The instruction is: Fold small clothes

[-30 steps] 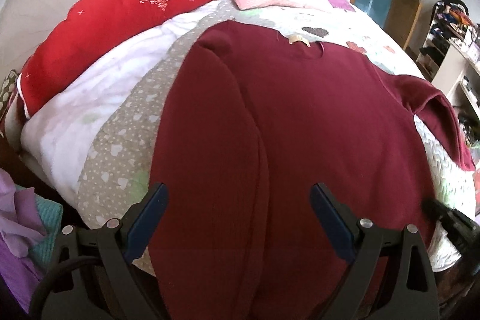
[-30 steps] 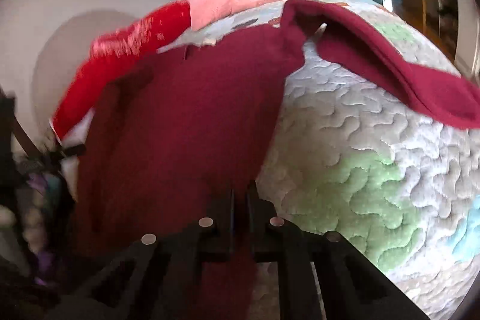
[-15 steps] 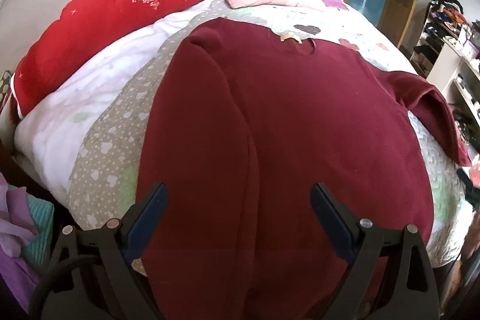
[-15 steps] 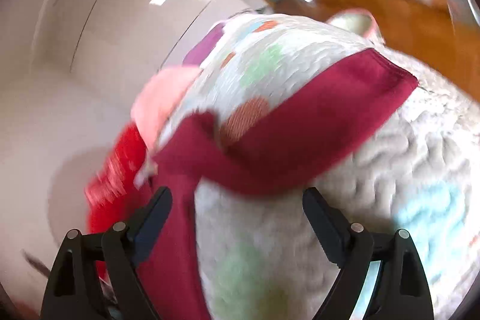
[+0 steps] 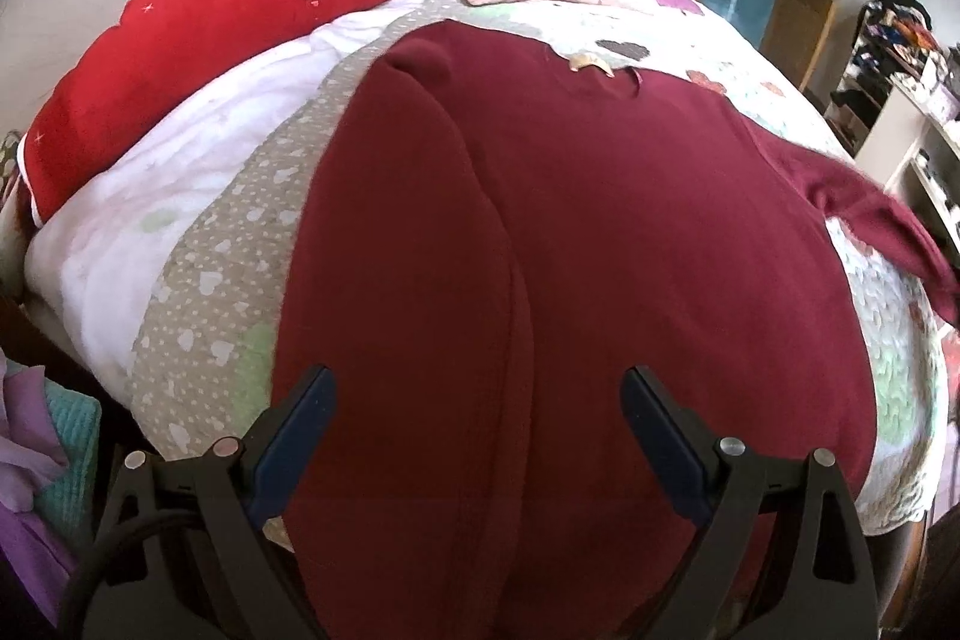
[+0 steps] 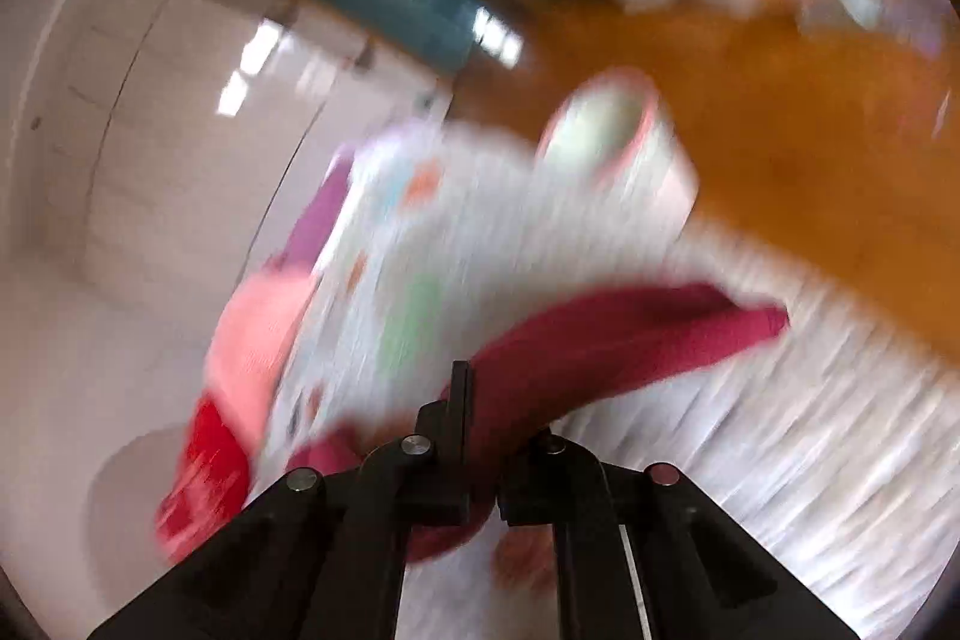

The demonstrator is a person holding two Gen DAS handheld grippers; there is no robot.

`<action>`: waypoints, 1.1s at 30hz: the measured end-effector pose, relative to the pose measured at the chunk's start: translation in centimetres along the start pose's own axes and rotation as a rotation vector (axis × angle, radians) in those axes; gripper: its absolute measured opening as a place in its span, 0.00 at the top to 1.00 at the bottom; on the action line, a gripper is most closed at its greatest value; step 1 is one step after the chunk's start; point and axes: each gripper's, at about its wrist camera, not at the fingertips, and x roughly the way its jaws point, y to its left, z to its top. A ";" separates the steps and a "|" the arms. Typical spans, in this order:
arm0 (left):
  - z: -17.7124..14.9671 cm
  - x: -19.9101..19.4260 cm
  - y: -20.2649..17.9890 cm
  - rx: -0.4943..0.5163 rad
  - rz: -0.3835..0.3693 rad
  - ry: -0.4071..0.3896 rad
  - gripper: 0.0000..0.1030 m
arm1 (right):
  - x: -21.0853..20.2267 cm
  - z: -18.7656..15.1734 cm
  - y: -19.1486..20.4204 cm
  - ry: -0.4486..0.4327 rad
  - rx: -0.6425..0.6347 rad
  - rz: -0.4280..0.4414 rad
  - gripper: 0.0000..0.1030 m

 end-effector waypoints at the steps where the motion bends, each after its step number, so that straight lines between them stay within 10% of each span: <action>1: 0.1 0.1 0.3 -0.013 -0.001 0.000 0.08 | -0.6 1.2 0.2 -0.037 -0.012 -0.020 0.93; 10: 1.6 1.1 3.7 -0.091 0.005 -0.023 0.08 | 0.3 0.4 10.8 -0.018 -0.379 -0.024 0.93; 24: 8.3 4.8 14.2 -0.429 0.080 -0.385 0.08 | 15.0 -23.4 28.2 0.441 -0.829 0.154 0.93; 33: 7.7 7.6 17.0 -0.437 -0.010 -0.325 0.08 | 21.0 -34.6 32.1 0.622 -0.993 0.196 0.83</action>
